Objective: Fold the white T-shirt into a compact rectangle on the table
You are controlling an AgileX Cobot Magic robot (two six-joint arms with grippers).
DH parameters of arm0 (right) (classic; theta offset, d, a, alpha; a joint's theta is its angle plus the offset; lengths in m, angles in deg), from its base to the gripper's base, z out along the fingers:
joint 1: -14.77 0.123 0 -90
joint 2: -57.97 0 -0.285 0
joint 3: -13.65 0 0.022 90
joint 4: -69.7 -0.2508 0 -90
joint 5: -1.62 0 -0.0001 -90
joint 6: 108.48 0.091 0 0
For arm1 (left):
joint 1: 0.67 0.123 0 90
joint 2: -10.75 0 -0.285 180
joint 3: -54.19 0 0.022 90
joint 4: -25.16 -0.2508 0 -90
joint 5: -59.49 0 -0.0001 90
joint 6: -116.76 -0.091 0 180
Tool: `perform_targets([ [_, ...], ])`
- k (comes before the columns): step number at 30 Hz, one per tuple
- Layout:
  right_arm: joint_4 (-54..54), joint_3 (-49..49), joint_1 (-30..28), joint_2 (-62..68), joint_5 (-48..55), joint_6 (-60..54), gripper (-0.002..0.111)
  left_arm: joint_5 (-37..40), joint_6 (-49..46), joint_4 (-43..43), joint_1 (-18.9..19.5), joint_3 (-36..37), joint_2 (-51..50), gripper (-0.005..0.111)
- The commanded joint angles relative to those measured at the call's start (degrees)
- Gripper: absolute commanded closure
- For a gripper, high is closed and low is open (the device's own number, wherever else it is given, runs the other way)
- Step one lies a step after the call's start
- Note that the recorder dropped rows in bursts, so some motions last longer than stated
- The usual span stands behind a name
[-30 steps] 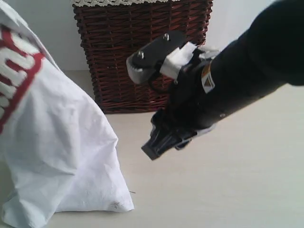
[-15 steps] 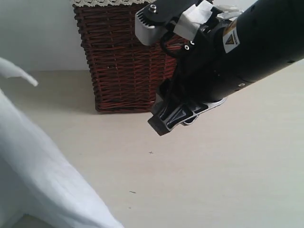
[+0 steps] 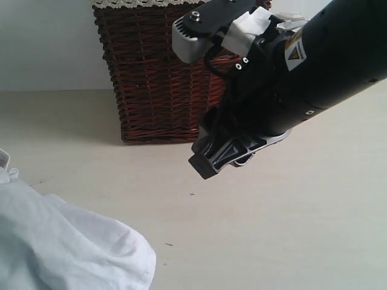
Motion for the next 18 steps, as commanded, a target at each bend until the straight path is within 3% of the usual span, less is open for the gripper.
perform_targets([
  [1, -0.4, -0.5, -0.3, -0.4, 0.1, -0.7, 0.060, -5.6, -5.6, 19.4, 0.1, -4.8, -0.3, 0.027],
  [3, -0.2, -0.5, -0.3, -0.4, 0.2, -0.7, 0.060, -6.2, -17.6, 36.9, 0.1, -7.2, -0.5, 0.033],
  [6, 2.6, -0.5, -1.6, 0.2, 0.4, 1.7, 0.060, -1.0, -37.3, 66.2, 0.1, -8.6, -1.1, 0.041],
  [9, 5.3, -0.5, -5.3, 0.6, 0.6, 5.2, 0.060, 5.5, -55.7, 84.2, -2.1, -6.8, -1.4, 0.042],
  [12, 4.2, -0.5, -9.3, 0.1, 0.9, 5.3, 0.060, 7.1, -69.0, 84.4, -8.7, -1.7, 0.5, 0.042],
  [15, 3.8, -0.5, -10.4, 0.1, 0.6, 5.0, 0.060, 5.6, -77.4, 78.4, -18.7, 5.1, 1.7, 0.042],
  [18, 0.3, -0.5, -10.4, 0.1, 0.5, 2.5, 0.060, -3.9, -78.2, 70.4, -27.6, 12.5, 1.3, 0.042],
])
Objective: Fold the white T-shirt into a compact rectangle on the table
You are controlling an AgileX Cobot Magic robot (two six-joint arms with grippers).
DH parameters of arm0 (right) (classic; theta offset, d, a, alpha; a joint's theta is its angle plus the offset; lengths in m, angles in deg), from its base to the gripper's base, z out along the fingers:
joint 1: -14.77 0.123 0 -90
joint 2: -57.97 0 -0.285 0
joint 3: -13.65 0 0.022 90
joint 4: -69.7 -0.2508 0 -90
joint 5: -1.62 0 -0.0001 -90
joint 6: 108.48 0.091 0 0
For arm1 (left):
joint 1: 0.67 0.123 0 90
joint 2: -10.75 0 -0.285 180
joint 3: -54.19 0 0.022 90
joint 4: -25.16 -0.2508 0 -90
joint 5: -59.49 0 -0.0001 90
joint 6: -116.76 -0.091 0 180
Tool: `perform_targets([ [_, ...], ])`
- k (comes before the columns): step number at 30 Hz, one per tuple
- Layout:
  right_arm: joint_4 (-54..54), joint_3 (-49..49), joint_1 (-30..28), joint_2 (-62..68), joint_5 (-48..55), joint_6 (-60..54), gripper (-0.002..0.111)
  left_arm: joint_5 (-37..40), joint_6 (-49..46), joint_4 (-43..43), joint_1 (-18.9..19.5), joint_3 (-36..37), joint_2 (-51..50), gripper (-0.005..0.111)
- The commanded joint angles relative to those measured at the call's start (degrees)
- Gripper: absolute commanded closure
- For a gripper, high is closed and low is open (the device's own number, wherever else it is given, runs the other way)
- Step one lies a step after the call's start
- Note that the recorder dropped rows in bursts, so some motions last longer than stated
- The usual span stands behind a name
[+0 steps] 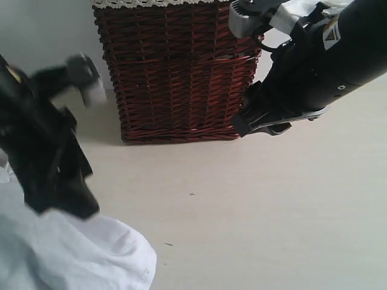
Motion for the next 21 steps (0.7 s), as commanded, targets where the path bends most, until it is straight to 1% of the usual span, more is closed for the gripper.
perform_targets([
  [1, -5.7, -0.5, -0.4, -0.2, -0.5, -3.9, 0.060, -12.8, -3.7, -11.6, -12.5, 10.5, -0.8, 0.042],
  [3, -8.3, -0.5, -0.4, -0.2, 0.0, -6.1, 0.060, -21.3, -0.7, -15.3, -15.2, 14.7, -2.3, 0.043],
  [4, -9.0, -0.5, -0.4, -0.2, 0.2, -6.7, 0.060, -23.9, 0.8, -16.4, -15.9, 16.3, -3.4, 0.044],
  [6, -9.1, -0.5, -0.4, -0.2, 0.3, -6.7, 0.060, -25.0, 1.4, -16.5, -16.0, 18.0, -5.9, 0.051],
  [8, -9.1, -0.5, -0.4, -0.2, 0.2, -6.7, 0.060, -23.8, 1.4, -18.2, -16.0, 18.1, -7.7, 0.061],
  [10, -9.1, -0.5, -0.4, -0.2, 0.0, -6.7, 0.060, -22.1, 1.4, -20.5, -16.0, 17.9, -8.5, 0.077],
  [11, -9.1, -0.5, -0.4, -0.2, 0.0, -6.7, 0.060, -21.1, 1.4, -21.5, -16.0, 17.7, -8.5, 0.085],
  [13, -9.0, -0.5, -0.4, -0.2, 0.0, -6.7, 0.060, -17.8, 1.4, -23.4, -16.0, 16.4, -7.9, 0.106],
  [15, -9.0, -0.5, -0.4, -0.2, 0.0, -6.7, 0.060, -14.7, 1.6, -23.7, -16.0, 14.9, -6.1, 0.107],
  [17, -8.9, -0.5, -0.4, -0.2, 0.0, -6.7, 0.060, -8.7, 1.6, -24.2, -16.0, 12.9, -3.7, 0.107],
  [18, -8.9, -0.5, -0.4, -0.2, 0.0, -6.7, 0.060, -0.9, 1.9, -28.1, -15.9, 11.2, -1.3, 0.107],
  [19, -8.9, -0.5, -0.4, -0.2, 0.0, -6.7, 0.060, 3.4, 2.4, -31.6, -15.6, 10.6, 0.3, 0.107],
  [20, -8.9, -0.5, -0.4, -0.2, 0.0, -6.7, 0.060, 6.2, 3.7, -35.4, -15.3, 10.4, 1.2, 0.107],
  [21, -8.9, -0.5, -0.4, -0.2, 0.0, -6.7, 0.060, 6.2, 5.7, -39.0, -14.5, 10.2, 2.8, 0.107],
])
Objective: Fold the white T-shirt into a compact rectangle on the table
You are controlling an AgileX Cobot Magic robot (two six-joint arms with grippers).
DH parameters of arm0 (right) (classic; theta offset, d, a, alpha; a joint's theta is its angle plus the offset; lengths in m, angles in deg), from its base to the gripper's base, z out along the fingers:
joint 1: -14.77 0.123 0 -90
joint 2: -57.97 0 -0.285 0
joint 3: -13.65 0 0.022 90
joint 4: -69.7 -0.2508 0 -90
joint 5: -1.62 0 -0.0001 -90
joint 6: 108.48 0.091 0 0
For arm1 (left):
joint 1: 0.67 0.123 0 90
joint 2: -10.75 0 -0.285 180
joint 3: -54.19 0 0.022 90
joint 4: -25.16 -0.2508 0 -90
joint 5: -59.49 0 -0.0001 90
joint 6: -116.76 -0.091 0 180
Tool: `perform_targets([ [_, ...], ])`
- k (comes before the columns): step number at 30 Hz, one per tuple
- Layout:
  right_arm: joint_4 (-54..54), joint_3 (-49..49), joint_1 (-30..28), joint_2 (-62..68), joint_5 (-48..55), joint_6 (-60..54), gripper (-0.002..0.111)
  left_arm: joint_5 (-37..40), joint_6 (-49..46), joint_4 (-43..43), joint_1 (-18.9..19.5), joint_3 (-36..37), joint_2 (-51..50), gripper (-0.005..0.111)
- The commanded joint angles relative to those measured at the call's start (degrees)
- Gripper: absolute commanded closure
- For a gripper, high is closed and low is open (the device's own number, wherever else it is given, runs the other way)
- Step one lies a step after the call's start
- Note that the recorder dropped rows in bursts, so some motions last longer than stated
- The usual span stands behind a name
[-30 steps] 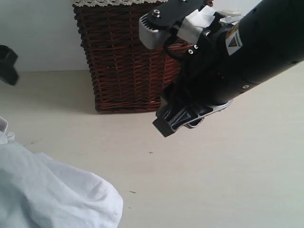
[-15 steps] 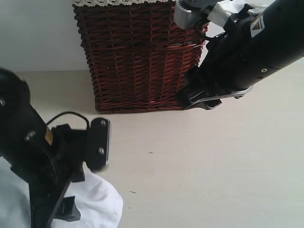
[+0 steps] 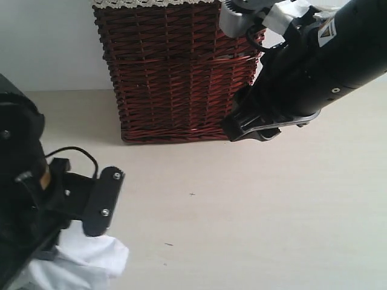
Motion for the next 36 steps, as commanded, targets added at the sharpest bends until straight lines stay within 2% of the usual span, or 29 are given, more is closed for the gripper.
perform_targets([
  [1, 0.0, -0.5, -0.3, -0.2, -0.3, -0.5, 0.060, 9.9, 6.1, -13.4, 2.4, -1.5, 6.7, 0.107],
  [3, 0.0, -0.5, -0.3, -0.2, -0.2, -0.5, 0.060, 5.4, 6.1, -11.8, 7.3, -1.9, 13.5, 0.107],
  [6, -0.3, -0.5, -0.3, -0.2, -0.2, -2.4, 0.060, -0.5, 0.8, -5.8, 10.0, -2.6, 20.4, 0.107],
  [8, -3.0, -0.5, -0.3, 0.0, 0.0, -8.5, 0.060, -2.5, -2.9, -2.7, 11.1, -3.5, 24.2, 0.107],
  [9, -9.6, -0.4, -0.3, 0.6, 1.4, -17.5, 0.060, -3.0, -5.4, -2.1, 11.7, -4.3, 27.2, 0.107],
  [11, -19.6, -0.3, -0.3, 3.0, 6.0, -29.1, 0.060, -1.6, -7.3, -2.0, 11.8, -4.8, 31.0, 0.107],
  [12, -21.7, -0.2, -0.3, 4.2, 6.5, -31.0, 0.060, -0.4, -8.3, -1.3, 11.7, -4.8, 32.2, 0.107],
  [14, -22.5, -0.2, -0.3, 7.6, 4.8, -30.7, 0.060, 0.5, -12.6, 4.1, 10.6, -4.0, 35.9, 0.107],
  [16, -27.6, -0.2, -0.3, 10.8, 5.0, -34.7, 0.060, 1.1, -17.1, 10.8, 10.1, -3.4, 38.5, 0.107],
  [18, -45.8, -0.2, -0.3, 14.1, 12.2, -49.2, 0.060, 1.1, -17.9, 12.1, 10.1, -3.4, 40.2, 0.107],
  [19, -49.6, -0.3, -0.3, 15.0, 14.3, -51.8, 0.060, 1.1, -17.9, 12.0, 10.1, -3.4, 40.6, 0.107],
  [23, -50.4, -1.2, -0.3, 17.0, 17.5, -58.4, 0.060, 0.7, -17.8, 12.0, 10.1, -3.4, 40.6, 0.107],
  [28, -57.2, -1.2, -0.2, 12.3, 19.4, -67.4, 0.055, -0.1, -17.8, 12.0, 9.9, -3.4, 40.6, 0.107],
  [32, -57.7, -1.1, 2.9, 9.8, 14.0, -68.3, 0.049, -0.1, -17.8, 12.0, 8.9, -3.4, 40.6, 0.107],
  [36, -49.6, -1.1, 9.0, 10.6, 6.5, -67.7, 0.047, -0.4, -17.8, 12.0, 8.9, -3.4, 40.6, 0.107],
])
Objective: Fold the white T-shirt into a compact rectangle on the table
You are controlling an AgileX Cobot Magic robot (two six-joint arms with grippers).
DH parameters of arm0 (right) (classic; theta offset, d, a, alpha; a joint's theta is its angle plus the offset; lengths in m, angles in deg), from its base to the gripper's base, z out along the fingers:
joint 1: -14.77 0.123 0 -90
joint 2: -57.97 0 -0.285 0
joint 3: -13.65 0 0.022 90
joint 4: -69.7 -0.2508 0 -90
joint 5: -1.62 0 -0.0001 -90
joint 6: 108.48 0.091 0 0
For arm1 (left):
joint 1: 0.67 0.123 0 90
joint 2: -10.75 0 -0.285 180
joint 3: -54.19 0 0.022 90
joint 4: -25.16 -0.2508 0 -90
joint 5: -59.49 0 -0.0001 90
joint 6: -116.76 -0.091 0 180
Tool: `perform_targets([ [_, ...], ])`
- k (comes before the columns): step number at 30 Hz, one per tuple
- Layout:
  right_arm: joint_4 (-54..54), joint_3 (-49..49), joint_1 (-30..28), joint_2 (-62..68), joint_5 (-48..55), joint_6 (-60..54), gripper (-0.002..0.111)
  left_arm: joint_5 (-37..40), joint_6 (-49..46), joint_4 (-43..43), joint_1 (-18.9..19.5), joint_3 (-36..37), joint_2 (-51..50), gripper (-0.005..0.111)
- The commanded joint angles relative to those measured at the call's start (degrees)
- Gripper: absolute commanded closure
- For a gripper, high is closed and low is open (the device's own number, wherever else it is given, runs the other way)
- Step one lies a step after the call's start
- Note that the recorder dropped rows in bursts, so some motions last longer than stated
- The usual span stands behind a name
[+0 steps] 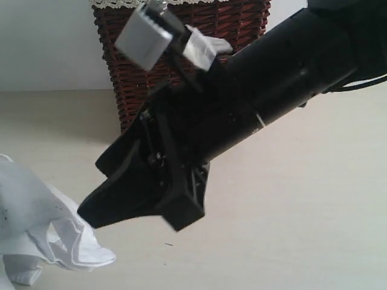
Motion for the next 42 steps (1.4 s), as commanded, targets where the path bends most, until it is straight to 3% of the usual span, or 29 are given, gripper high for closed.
perform_targets([
  [1, 9.8, -0.3, 6.3, 0.8, -9.3, 0.9, 0.046, -1.4, 0.1, 0.8, -0.5, 0.2, 0.4, 0.107],
  [6, 17.8, -0.3, 9.7, 2.2, -16.6, 11.0, 0.046, -1.6, 0.1, 0.8, -0.5, 0.2, 0.4, 0.107],
  [14, 13.2, -0.3, 10.5, 4.4, -23.3, 11.0, 0.046, -1.7, 1.1, 0.8, -0.5, 0.2, 0.4, 0.107],
  [23, 5.9, -0.3, 10.5, 7.3, -24.1, 10.2, 0.047, -2.3, 1.4, 1.0, -0.5, 0.2, 0.4, 0.107],
  [26, 6.7, -0.3, 10.5, 7.5, -25.7, 10.1, 0.056, -2.3, 1.4, 1.1, -0.5, 0.2, 0.4, 0.107],
  [31, 21.5, -0.3, 10.5, 7.4, -31.3, 19.0, 0.105, -2.3, 1.4, 2.9, -0.5, 0.2, 0.4, 0.107],
  [35, 29.6, -0.3, 10.5, 5.4, -33.3, 21.5, 0.108, -2.3, 1.4, 8.9, -0.5, 0.2, 0.4, 0.107],
  [37, 38.5, -0.3, 10.5, 3.3, -35.6, 26.2, 0.108, -2.3, 1.4, 11.3, -0.5, 0.3, 0.1, 0.107],
  [38, 44.8, -0.3, 10.5, 1.7, -36.8, 30.7, 0.108, -2.3, 1.4, 12.4, -0.5, 0.9, -0.1, 0.107],
  [39, 57.9, -0.3, 10.4, -0.4, -37.8, 39.0, 0.108, -2.3, 1.4, 13.6, -0.5, 2.2, -0.5, 0.107],
  [42, 78.7, -0.3, 10.4, -3.7, -38.1, 56.9, 0.108, -2.8, 1.4, 16.8, -0.5, 5.6, -1.6, 0.107],
])
